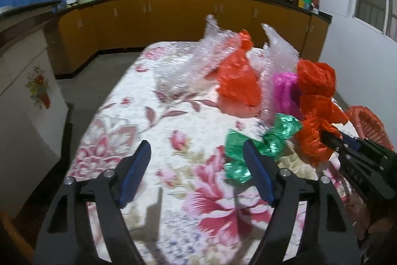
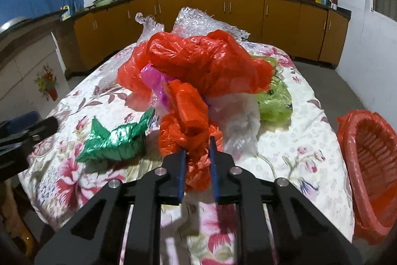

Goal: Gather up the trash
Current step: 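Grasp the red bag with the right tool while the left tool approaches the green bag, then grasp the green bag with the left tool while the right tool lifts the red bag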

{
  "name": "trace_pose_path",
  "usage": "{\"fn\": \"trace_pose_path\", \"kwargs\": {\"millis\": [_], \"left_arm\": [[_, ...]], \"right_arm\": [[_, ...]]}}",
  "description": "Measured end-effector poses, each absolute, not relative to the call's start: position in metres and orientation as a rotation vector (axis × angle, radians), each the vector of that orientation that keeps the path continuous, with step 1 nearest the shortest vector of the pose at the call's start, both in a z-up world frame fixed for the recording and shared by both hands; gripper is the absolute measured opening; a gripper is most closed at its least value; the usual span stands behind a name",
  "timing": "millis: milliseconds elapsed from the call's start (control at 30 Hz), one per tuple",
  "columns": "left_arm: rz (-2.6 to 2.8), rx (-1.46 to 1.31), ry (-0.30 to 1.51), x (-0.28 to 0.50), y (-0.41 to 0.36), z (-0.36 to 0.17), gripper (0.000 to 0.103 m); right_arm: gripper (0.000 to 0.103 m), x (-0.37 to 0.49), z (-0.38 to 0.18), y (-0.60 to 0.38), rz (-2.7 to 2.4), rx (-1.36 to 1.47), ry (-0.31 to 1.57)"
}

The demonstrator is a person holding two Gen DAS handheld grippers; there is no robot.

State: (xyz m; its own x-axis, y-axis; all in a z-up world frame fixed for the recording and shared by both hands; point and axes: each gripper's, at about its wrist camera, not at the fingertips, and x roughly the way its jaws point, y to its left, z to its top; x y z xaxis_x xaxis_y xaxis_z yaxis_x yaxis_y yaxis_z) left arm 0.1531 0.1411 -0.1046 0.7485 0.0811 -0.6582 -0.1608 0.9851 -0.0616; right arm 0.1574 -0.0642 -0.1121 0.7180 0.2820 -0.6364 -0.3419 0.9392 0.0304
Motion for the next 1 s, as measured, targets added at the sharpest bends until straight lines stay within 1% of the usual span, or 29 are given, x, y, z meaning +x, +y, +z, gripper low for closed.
{"fn": "trace_pose_path", "kwargs": {"millis": [67,300,600,700,767,833,900,1000], "left_arm": [[0.100,-0.119,0.728,0.159,0.133,-0.107,0.071],[0.016,-0.074,0.767,0.179,0.099,-0.116,0.067],[-0.032,-0.043,0.841,0.200,0.079,-0.133,0.055],[-0.056,-0.031,0.859,0.205,0.074,-0.137,0.044],[-0.069,-0.029,0.882,0.206,0.073,-0.142,0.032],[-0.082,-0.047,0.898,0.205,0.073,-0.147,0.026],[-0.084,-0.056,0.889,0.202,0.075,-0.147,0.022],[-0.086,-0.076,0.876,0.195,0.081,-0.143,0.021]], "right_arm": [[0.014,0.151,-0.111,-0.068,0.344,-0.095,0.681],[0.014,0.128,-0.106,-0.099,0.275,-0.079,0.656],[0.014,0.123,-0.109,-0.129,0.202,-0.025,0.676],[0.014,0.123,-0.111,-0.135,0.190,-0.013,0.685],[0.014,0.123,-0.110,-0.137,0.186,-0.006,0.686],[0.014,0.121,-0.110,-0.140,0.182,0.000,0.683],[0.014,0.119,-0.109,-0.143,0.179,0.006,0.677],[0.014,0.116,-0.106,-0.146,0.176,0.012,0.670]]}}
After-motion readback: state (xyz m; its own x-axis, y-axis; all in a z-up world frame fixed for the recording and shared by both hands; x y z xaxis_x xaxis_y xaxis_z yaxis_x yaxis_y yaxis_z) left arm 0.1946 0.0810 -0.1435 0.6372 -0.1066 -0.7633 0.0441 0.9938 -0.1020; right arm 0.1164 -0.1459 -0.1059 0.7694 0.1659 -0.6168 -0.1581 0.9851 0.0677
